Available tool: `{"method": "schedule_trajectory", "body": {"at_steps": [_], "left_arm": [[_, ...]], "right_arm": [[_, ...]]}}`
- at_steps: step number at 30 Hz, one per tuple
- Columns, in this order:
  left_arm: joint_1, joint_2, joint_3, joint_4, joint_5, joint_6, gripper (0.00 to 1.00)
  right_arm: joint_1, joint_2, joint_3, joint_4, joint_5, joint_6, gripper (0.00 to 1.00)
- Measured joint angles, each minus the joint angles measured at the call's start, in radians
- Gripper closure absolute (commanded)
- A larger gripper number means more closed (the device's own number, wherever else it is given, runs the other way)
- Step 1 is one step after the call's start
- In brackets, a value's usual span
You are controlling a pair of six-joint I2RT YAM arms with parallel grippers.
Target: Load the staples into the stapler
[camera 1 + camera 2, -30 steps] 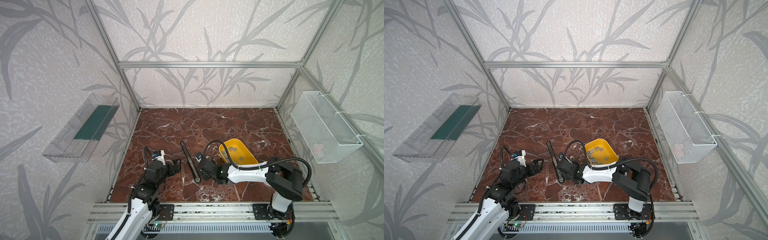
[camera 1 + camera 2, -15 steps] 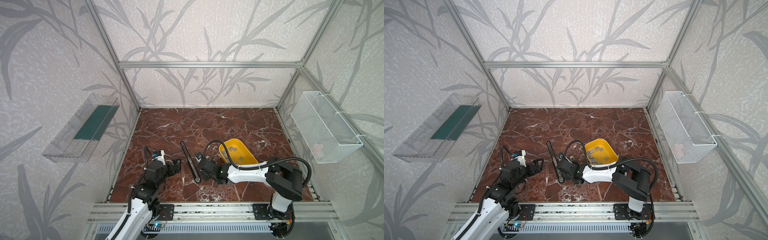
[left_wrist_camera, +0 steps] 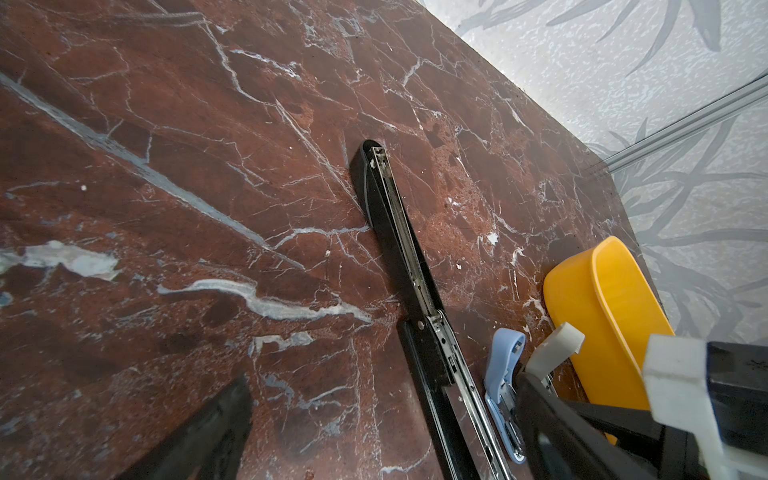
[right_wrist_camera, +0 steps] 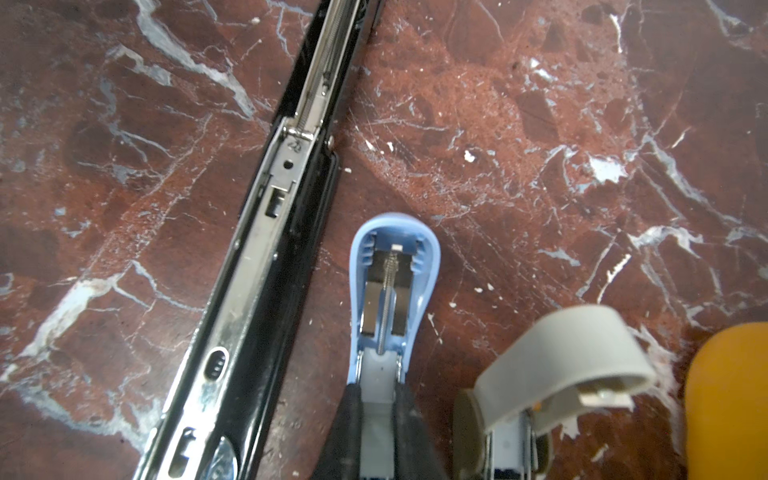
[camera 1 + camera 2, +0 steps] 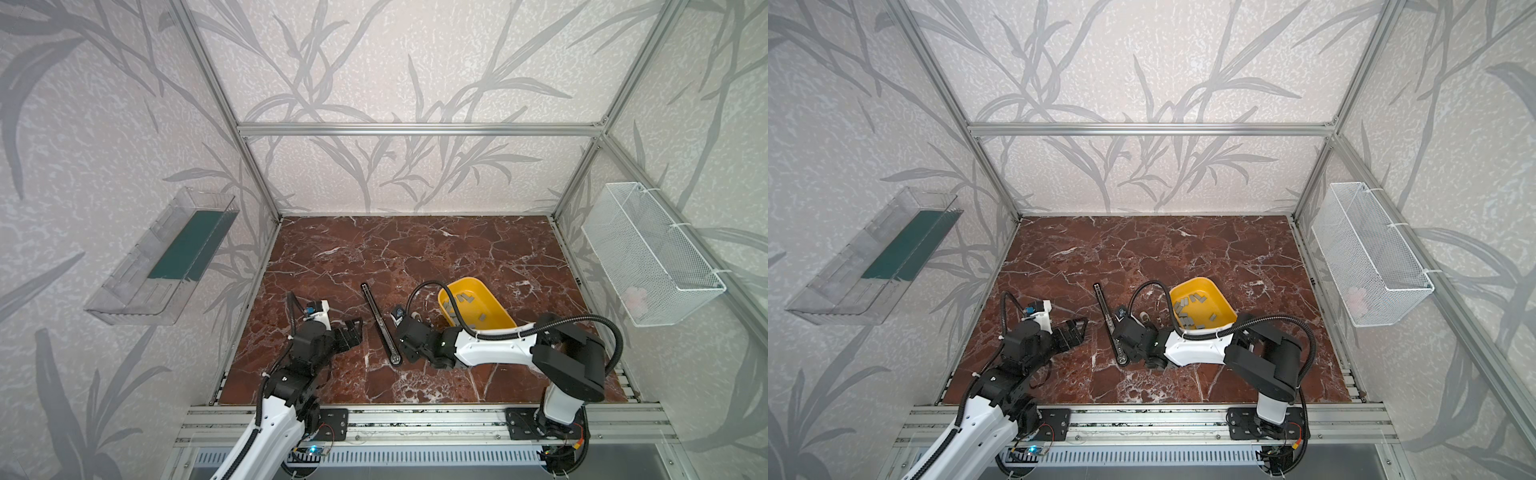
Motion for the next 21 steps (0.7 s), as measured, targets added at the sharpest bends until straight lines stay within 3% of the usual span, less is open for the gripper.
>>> {"method": "schedule_trajectory", "body": {"at_steps": [21], "left_arm": [[0.000,0.000,0.000,0.000,0.000,0.000,0.01]], "right_arm": [[0.000,-0.024,0.000,-0.001,0.004,0.034,0.95]]}}
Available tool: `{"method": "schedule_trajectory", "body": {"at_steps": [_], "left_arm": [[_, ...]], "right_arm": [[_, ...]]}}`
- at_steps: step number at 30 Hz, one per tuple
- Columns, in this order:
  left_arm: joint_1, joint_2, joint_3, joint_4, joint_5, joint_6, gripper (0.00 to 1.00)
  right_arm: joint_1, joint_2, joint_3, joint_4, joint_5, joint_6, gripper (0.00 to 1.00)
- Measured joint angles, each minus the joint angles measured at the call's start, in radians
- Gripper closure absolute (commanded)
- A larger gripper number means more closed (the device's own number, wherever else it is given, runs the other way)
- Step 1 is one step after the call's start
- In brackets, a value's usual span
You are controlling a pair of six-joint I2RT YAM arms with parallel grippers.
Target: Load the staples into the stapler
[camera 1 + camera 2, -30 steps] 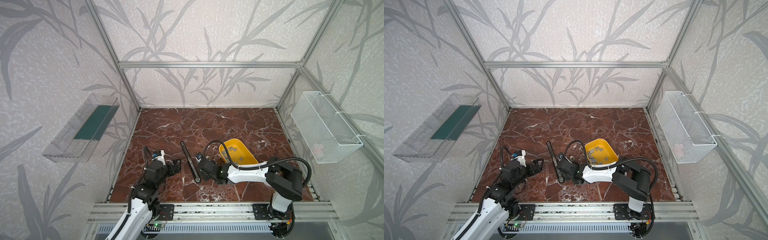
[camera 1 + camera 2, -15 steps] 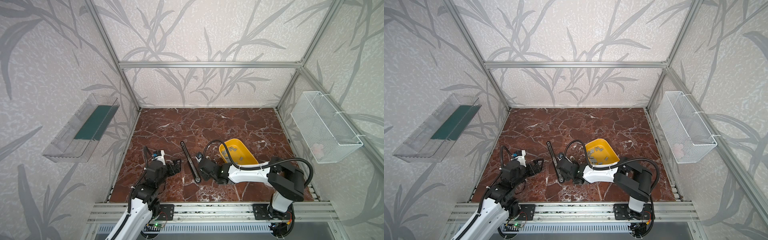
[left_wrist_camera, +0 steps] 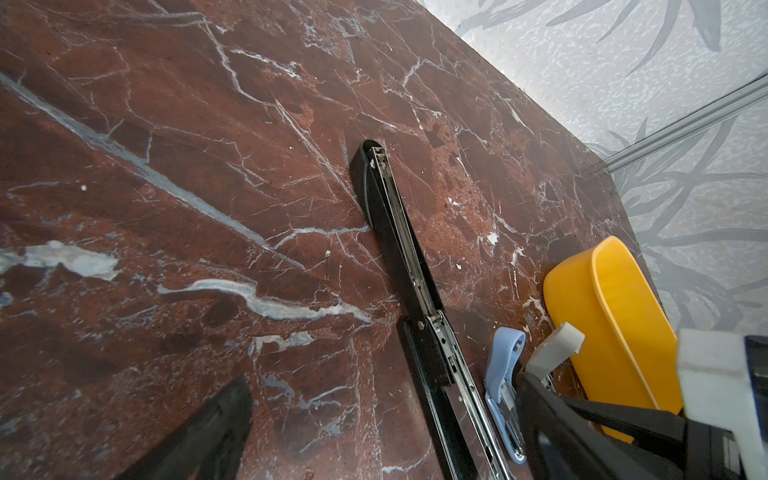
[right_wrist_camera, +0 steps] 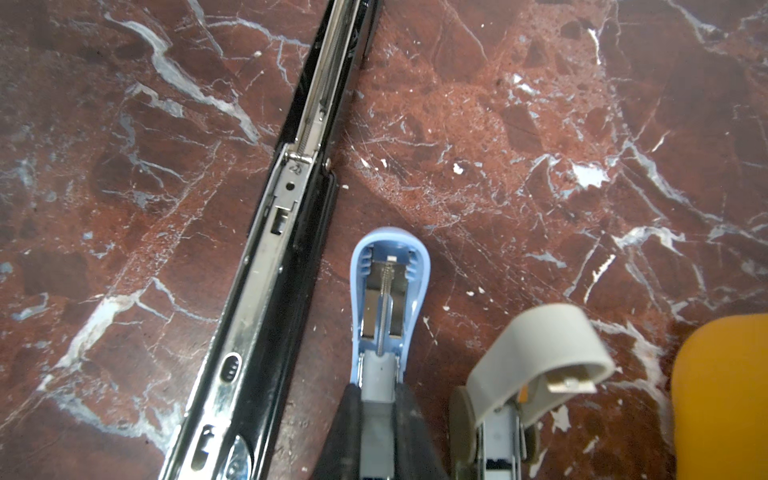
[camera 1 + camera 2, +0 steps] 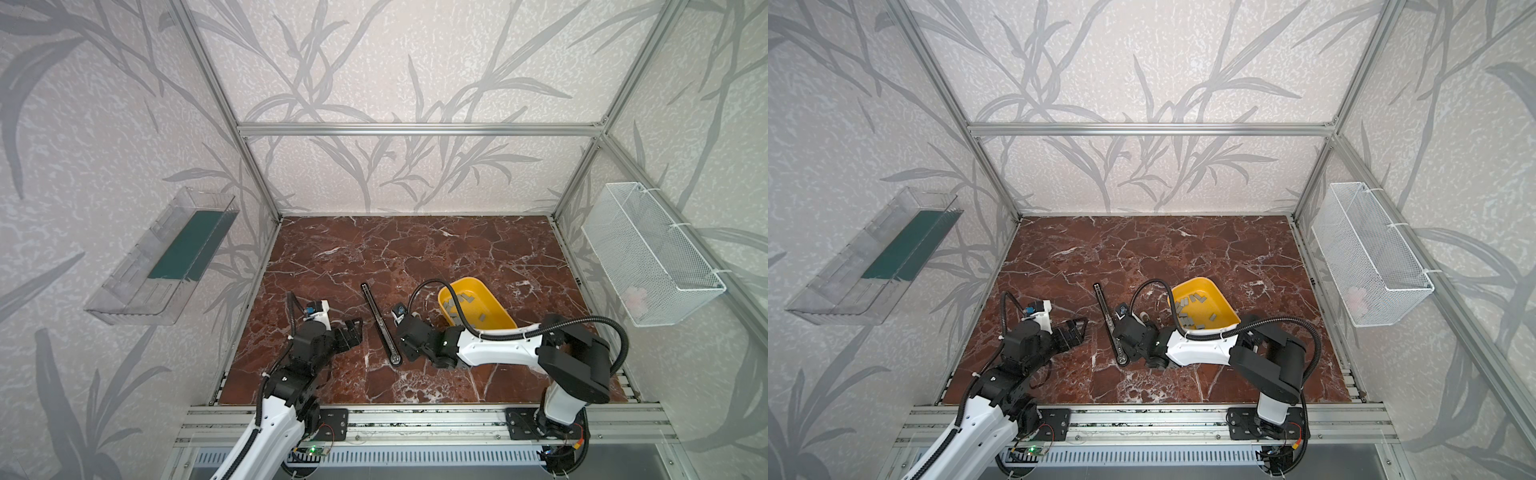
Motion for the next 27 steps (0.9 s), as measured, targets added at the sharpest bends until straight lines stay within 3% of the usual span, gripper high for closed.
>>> {"method": "schedule_trajectory", "body": {"at_steps": [27], "left_arm": [[0.000,-0.003,0.000,0.000,0.000,0.000,0.01]], "right_arm": [[0.000,0.013,0.016,-0.039,0.009,0.038,0.98]]}}
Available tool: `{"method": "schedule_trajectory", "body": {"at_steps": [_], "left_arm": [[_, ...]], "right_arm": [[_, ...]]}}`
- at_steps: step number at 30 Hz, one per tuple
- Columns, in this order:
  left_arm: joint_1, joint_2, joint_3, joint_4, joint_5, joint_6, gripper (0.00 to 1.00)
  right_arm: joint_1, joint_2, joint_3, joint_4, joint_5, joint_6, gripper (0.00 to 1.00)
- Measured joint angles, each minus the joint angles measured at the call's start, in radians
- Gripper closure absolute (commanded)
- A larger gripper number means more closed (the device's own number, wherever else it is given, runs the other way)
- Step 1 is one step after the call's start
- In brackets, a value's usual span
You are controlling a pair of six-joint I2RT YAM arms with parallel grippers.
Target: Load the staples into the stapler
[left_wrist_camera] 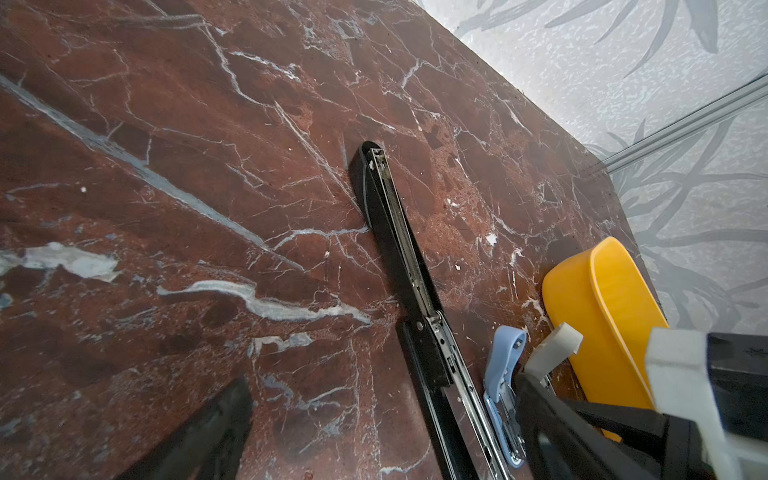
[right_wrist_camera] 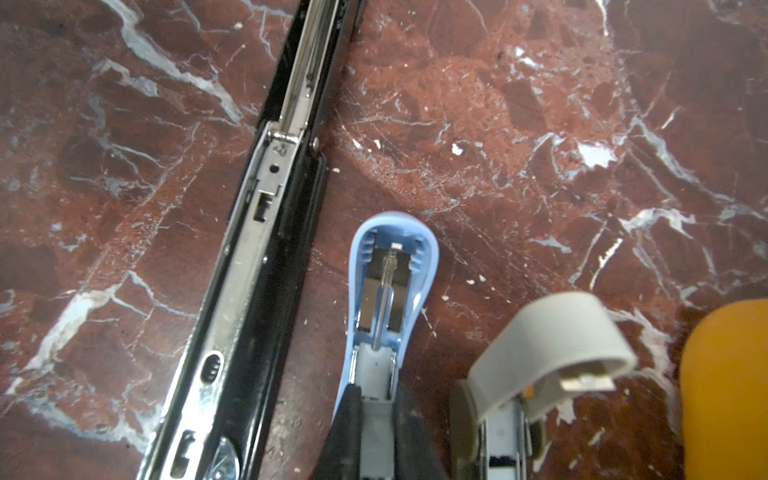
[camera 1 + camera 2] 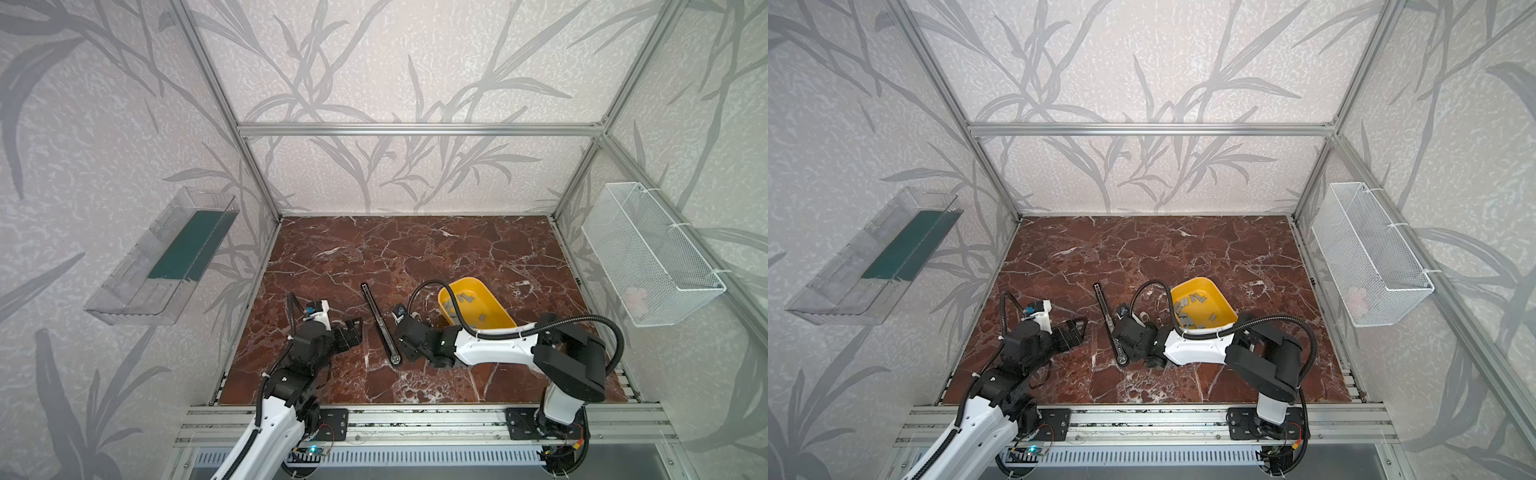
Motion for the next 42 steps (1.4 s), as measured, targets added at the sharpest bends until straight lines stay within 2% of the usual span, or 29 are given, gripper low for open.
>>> {"method": "schedule_trajectory", "body": {"at_steps": [5,11,42], "left_arm": [[0.000,0.000,0.000,0.000,0.000,0.000,0.01],[0.000,0.000,0.000,0.000,0.000,0.000,0.01],[0.000,0.000,0.000,0.000,-0.003,0.000,0.01]], "right_arm": [[0.000,-0.061,0.000,-0.016,0.019,0.088,0.99],[0.000,-0.076,-0.015,0.014,0.027,0.130,0.99],[0.000,0.008,-0.018,0.042,-0.017,0.156,1.00]]}}
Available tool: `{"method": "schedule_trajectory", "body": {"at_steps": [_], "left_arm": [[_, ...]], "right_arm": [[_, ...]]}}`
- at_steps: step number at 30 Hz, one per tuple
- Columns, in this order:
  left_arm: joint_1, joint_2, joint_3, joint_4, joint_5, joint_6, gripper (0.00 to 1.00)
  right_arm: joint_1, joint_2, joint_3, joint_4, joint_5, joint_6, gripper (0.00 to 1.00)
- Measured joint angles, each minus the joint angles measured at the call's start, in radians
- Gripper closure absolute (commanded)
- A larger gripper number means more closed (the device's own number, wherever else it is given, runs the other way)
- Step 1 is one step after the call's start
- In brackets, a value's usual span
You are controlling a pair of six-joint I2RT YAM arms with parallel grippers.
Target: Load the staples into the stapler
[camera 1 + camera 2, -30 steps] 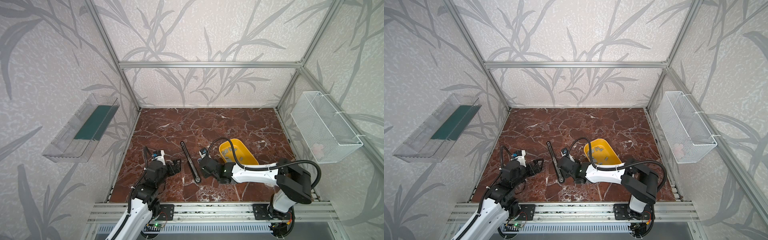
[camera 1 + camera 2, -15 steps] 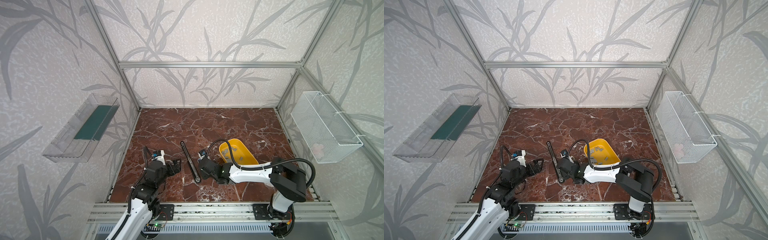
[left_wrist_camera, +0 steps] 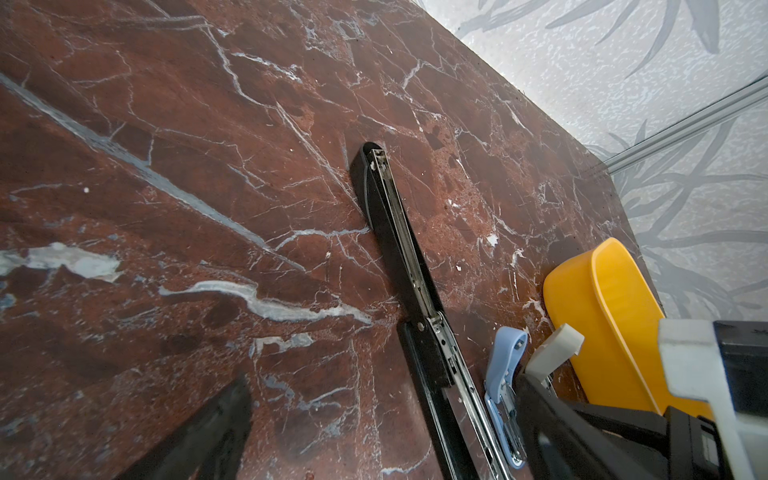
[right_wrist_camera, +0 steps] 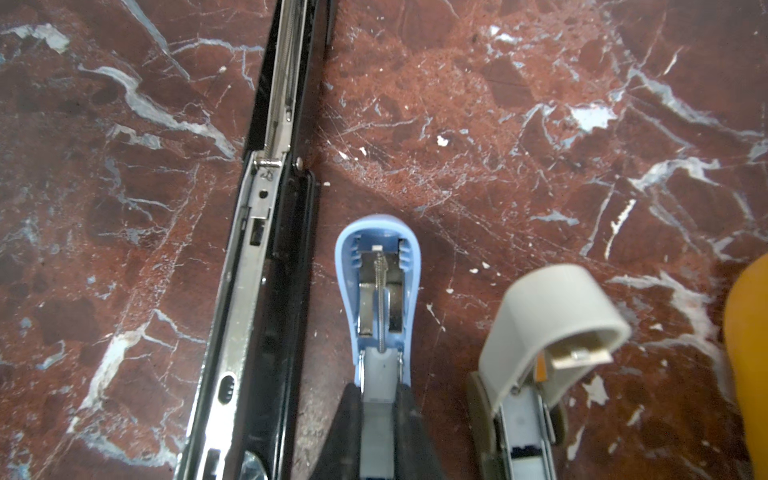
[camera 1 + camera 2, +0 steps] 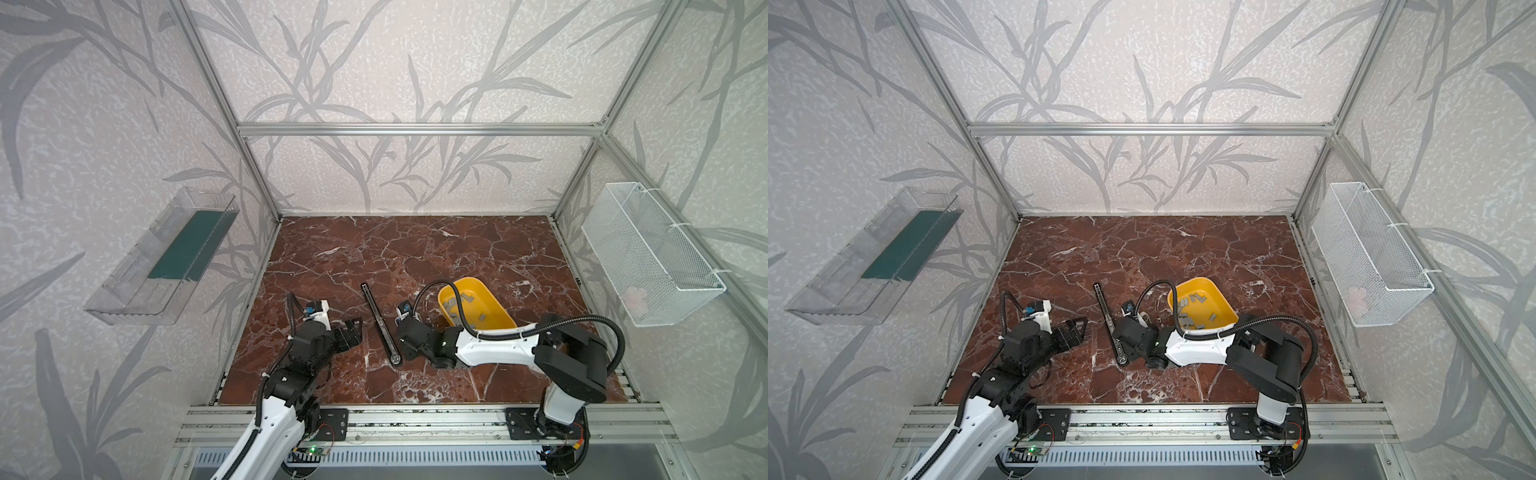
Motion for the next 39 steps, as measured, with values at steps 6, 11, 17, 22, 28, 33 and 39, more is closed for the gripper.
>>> {"method": "schedule_trajectory", "body": {"at_steps": [6,11,17,22,28,33,39], "left_arm": [[0.000,0.000,0.000,0.000,0.000,0.000,0.01],[0.000,0.000,0.000,0.000,0.000,0.000,0.01],[0.000,0.000,0.000,0.000,0.000,0.000,0.01],[0.000,0.000,0.000,0.000,0.000,0.000,0.01],[0.000,0.000,0.000,0.000,0.000,0.000,0.01],[0.000,0.000,0.000,0.000,0.000,0.000,0.01],[0.000,0.000,0.000,0.000,0.000,0.000,0.01]], "right_arm": [[0.000,0.011,0.001,0.000,0.000,-0.004,1.00],[0.000,0.012,0.002,0.002,-0.006,-0.034,0.99],[0.003,-0.006,0.002,0.009,-0.008,-0.091,0.99],[0.003,-0.044,-0.005,0.026,0.005,-0.112,0.99],[0.003,-0.047,-0.006,0.032,0.010,-0.121,0.99],[0.003,-0.043,-0.006,0.032,0.012,-0.124,0.99],[0.003,-0.021,-0.005,0.025,0.012,-0.124,0.99]]}}
